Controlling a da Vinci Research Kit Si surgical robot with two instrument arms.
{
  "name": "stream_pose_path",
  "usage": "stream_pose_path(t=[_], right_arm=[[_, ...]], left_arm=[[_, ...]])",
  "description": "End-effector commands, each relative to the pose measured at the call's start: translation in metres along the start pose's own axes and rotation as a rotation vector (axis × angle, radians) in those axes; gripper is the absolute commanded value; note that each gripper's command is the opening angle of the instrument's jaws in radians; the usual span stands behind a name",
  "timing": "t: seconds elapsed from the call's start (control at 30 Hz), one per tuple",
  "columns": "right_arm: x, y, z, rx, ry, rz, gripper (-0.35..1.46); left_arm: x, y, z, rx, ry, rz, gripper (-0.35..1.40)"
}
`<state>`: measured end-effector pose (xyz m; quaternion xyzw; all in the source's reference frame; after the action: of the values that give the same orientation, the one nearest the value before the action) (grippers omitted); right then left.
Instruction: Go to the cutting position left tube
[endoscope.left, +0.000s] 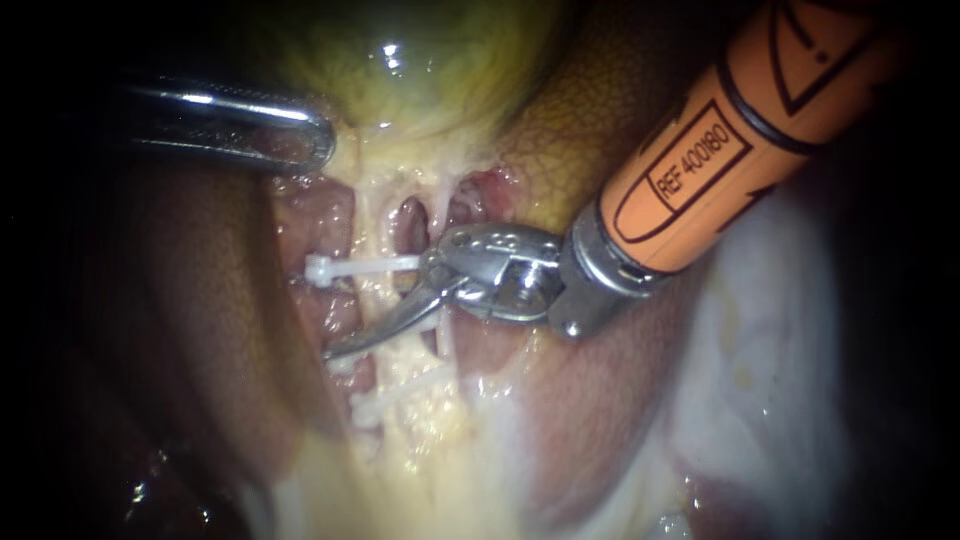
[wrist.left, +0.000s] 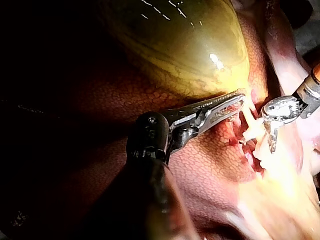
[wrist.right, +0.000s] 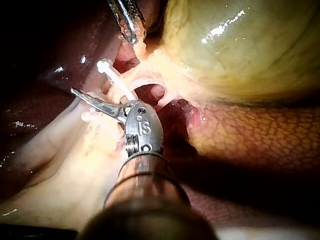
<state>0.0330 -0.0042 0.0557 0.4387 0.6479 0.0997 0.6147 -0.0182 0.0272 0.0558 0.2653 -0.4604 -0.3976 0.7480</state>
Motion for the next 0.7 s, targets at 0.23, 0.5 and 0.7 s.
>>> stream_pose_path(t=[0.23,0.5,0.7], right_arm=[[0.0031,-0.0016,0.0006,0.029,0.06,0.009,1.26],[0.0037,-0.002,0.0007,0.033,0.064,0.011,1.26],[0.0037,-0.0019,0.0007,0.034,0.064,0.011,1.26]], left_arm=[[0.0,0.0,-0.0001,0.001,0.0,0.0,-0.35],[0.0,0.0,-0.0001,0.001,0.0,0.0,-0.35],[0.0,0.0,-0.0001,0.001,0.0,0.0,-0.35]])
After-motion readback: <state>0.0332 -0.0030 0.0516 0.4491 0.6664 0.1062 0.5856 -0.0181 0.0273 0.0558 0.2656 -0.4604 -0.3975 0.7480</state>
